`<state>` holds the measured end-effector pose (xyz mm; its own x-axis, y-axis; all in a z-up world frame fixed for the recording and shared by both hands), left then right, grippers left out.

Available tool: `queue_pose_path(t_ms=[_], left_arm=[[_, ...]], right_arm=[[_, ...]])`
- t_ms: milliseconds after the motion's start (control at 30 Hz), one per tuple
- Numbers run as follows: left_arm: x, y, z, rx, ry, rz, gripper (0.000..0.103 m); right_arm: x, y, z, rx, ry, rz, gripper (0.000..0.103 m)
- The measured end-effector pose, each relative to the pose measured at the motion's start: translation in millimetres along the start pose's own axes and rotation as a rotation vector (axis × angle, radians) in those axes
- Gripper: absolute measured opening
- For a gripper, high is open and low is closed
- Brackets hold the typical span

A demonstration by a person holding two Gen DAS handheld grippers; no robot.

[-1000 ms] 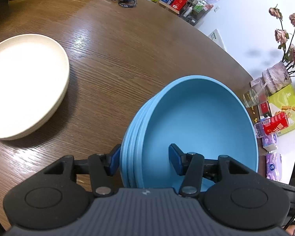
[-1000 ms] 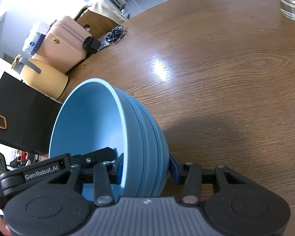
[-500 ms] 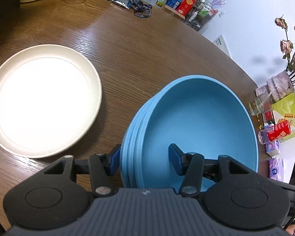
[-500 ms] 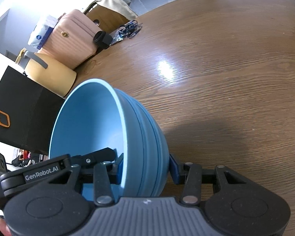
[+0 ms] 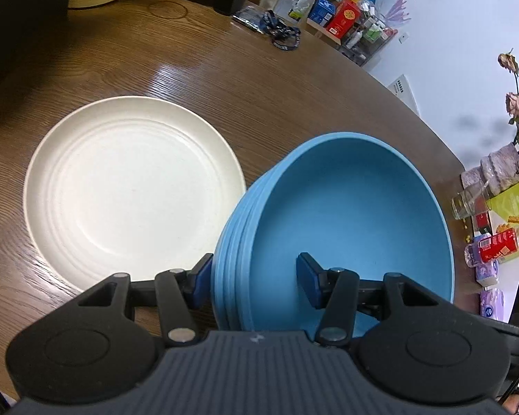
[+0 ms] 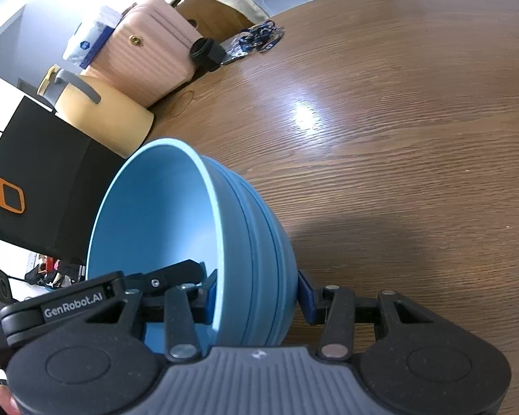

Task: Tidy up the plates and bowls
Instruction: 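Carry the bowl stack with both tools over the cream plate stack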

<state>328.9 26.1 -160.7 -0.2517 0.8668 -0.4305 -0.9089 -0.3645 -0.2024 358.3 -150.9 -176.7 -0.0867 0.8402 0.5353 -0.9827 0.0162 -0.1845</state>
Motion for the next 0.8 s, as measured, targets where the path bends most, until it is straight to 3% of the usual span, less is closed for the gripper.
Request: queue_pose_path(t_ms=[800], left_arm=[[59.9, -31.3, 23.7, -0.011, -0.017, 0.014, 0.051]], right_arm=[[60.3, -9.4, -44.9, 0.013, -0.014, 0.019, 0.044]])
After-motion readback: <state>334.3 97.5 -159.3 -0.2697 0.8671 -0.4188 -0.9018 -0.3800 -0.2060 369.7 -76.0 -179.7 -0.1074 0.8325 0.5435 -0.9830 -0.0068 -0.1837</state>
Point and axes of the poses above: each gripper's, at about its wrist camera, not at the fingertips, and z roughly against the way its jaws point, x to its left, y to its underside, the point moved 8 cm from there along -z, roughly the way its jaws point, and after that the axes turned 9 degrees about x, right-handed, at the moved point
